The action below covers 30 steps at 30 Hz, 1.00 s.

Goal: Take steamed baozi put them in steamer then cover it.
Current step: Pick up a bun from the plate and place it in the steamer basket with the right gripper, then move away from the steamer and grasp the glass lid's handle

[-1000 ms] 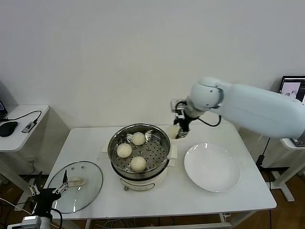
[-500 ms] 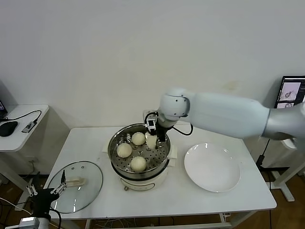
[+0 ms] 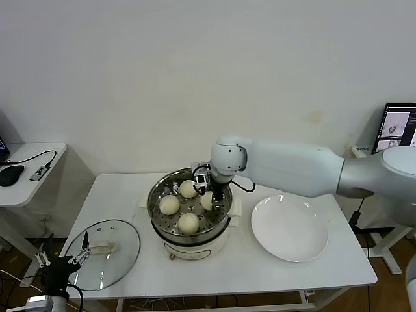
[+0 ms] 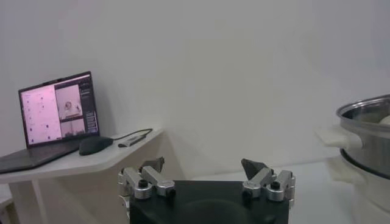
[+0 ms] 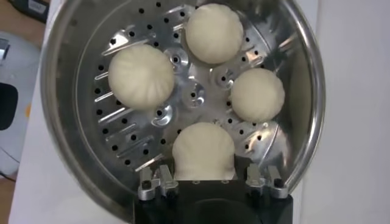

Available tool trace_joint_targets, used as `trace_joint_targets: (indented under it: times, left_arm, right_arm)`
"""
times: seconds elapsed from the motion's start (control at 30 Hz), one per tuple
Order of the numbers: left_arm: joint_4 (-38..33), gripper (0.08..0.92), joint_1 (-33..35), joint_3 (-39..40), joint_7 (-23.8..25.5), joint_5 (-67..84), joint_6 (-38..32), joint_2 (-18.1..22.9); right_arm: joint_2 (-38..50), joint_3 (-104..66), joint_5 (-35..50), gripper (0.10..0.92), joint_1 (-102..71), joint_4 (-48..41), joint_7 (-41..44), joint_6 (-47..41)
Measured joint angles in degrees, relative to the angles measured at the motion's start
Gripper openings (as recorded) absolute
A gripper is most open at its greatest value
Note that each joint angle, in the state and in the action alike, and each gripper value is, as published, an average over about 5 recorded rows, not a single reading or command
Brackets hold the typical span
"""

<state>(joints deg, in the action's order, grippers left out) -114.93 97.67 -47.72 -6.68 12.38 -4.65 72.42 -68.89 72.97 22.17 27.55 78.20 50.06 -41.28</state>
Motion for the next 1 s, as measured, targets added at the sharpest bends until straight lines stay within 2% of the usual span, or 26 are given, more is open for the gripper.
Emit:
trace_joint_targets:
  times: [0.17, 0.4, 0.5, 0.77, 1.0]
  left_arm:
    - [0.06, 0.823, -0.01, 0.05, -0.01, 0.00, -0.05, 0.14]
    - [0.16, 0.823, 0.02, 0.14, -0.06, -0.05, -0.09, 0.34]
    - [0.16, 0.823, 0.04, 0.01, -0.06, -0.03, -0.10, 0.21]
    - [0.77, 0.823, -0.19, -0.17, -0.07, 0.04, -0.19, 0.15]
    - [0.93, 0.823, 0.04, -0.14, -0.09, -0.17, -0.37, 0.47]
  right_arm:
    - [-0.12, 0.00, -0.38, 0.612, -0.58, -0.26, -0.12, -0.08]
    - [0.24, -0.48, -0.99, 0.781, -1.28, -0.15, -0.15, 0.02]
    - [0.89, -1.21, -1.49, 0.812, -1.16, 0.53, 0.21, 0.51]
    - [5.09, -4.54, -2.31, 0.823, -0.18, 5.57, 0.15, 1.87]
    - [11.19, -8.83, -2.14, 0.823, -2.49, 11.68, -5.18, 3.15]
